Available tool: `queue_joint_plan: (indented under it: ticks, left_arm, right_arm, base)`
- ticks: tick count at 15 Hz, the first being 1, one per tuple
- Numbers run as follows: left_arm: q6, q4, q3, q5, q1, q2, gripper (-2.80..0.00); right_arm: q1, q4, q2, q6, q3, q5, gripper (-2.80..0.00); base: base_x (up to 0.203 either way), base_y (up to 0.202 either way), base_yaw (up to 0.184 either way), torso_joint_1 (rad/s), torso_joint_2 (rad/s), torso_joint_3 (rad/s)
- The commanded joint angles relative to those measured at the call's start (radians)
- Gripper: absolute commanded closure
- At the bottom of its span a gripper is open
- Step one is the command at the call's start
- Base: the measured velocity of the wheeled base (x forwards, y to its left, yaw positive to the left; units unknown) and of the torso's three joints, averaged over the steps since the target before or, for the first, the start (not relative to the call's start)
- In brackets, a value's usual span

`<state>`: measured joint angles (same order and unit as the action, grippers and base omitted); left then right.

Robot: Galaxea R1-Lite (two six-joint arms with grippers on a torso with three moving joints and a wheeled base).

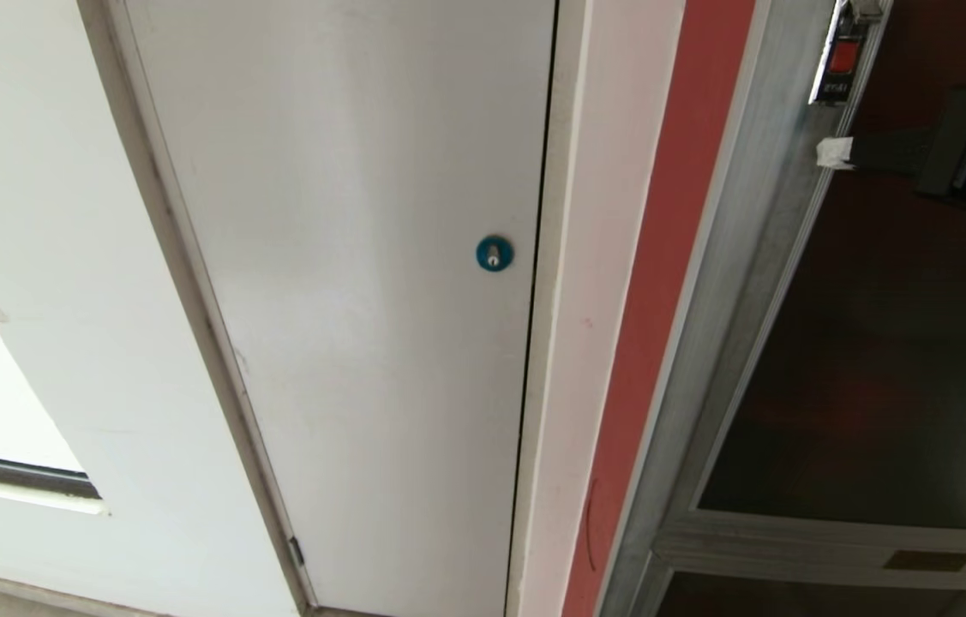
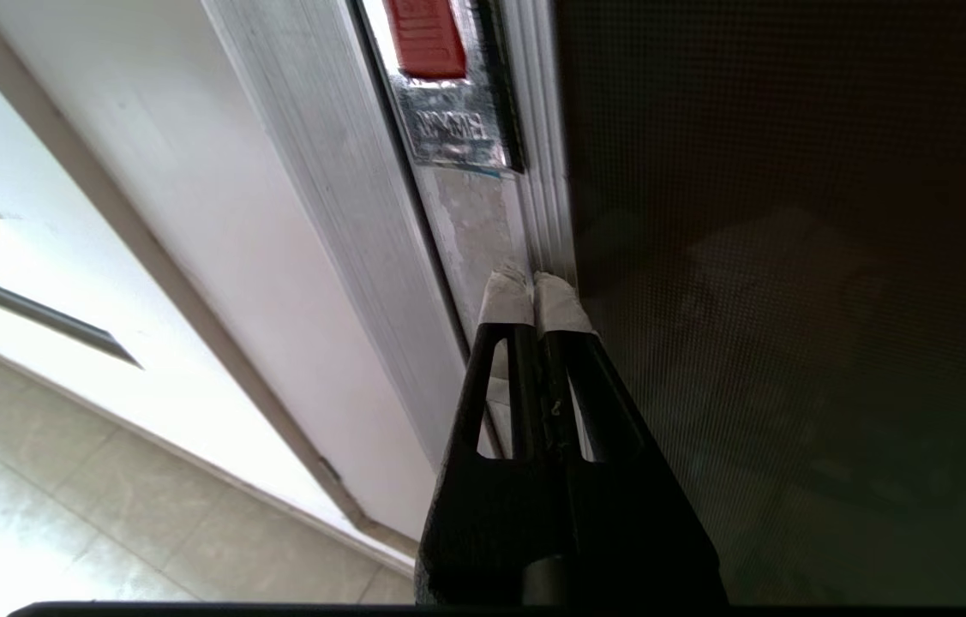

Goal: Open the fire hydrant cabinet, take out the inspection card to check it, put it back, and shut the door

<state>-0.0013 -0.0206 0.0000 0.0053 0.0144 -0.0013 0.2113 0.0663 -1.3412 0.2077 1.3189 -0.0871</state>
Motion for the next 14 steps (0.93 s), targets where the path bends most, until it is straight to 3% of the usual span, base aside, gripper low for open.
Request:
queue_joint_plan:
  ticks: [1,8,14]
  left_arm:
    - [0.000,-0.001,0.006,0.001,0.000,0.001,0.00]
    - [0.000,-0.001,0.006,0.001,0.000,0.001,0.00]
    - [-0.002,0.001,0.006,0.001,0.001,0.001,0.00]
  right_arm:
    - [0.013,0.006,0.050,0.001,-0.026,-0.008,0.00]
    - [0.097,0.006,0.158,0.019,-0.041,-0.013,0.00]
    - [0.099,0.060,0.150,0.019,0.086,-0.013,0.00]
  base:
    - [0.000,0.000,0.000,0.000,0.00,0.000]
    - [0.000,0.000,0.000,0.000,0.00,0.000]
    - [0.000,0.000,0.000,0.000,0.00,0.000]
